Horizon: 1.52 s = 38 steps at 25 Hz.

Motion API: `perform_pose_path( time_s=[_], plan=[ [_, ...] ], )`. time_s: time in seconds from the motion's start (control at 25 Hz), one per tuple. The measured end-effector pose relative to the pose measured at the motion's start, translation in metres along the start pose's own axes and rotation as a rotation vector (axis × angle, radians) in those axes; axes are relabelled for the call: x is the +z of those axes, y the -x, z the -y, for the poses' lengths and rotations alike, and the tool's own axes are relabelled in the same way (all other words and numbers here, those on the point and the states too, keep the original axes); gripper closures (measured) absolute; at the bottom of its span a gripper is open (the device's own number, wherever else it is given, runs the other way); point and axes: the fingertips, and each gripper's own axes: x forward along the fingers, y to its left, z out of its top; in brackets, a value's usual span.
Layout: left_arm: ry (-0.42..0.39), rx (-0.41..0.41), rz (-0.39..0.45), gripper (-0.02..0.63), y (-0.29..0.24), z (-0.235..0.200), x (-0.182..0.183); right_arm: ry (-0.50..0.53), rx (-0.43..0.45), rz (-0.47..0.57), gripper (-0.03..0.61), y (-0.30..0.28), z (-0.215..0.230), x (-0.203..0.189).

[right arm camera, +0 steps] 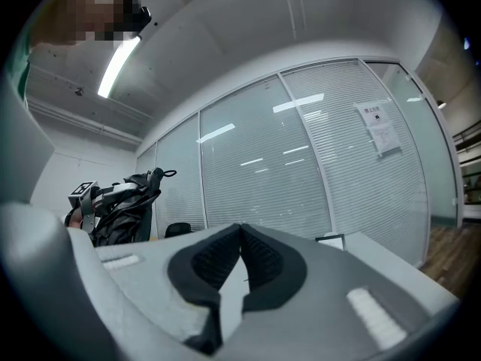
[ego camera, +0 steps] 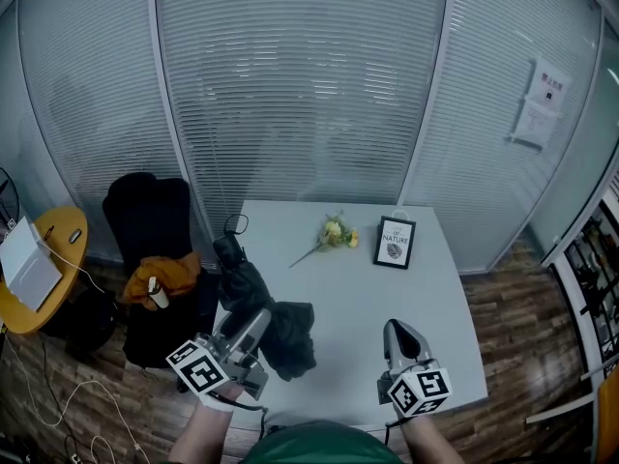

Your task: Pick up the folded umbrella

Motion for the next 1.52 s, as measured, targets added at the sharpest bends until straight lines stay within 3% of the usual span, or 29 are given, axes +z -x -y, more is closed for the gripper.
perform_pose_path(
  time_s=[1.52],
  plan=[
    [0.035,0.004,-0.013,0.345,0.0022,-0.0073,-0.0077,-0.016,0.028,-0.028,0.575,-0.0043,-0.0041,-0.0043]
  ],
)
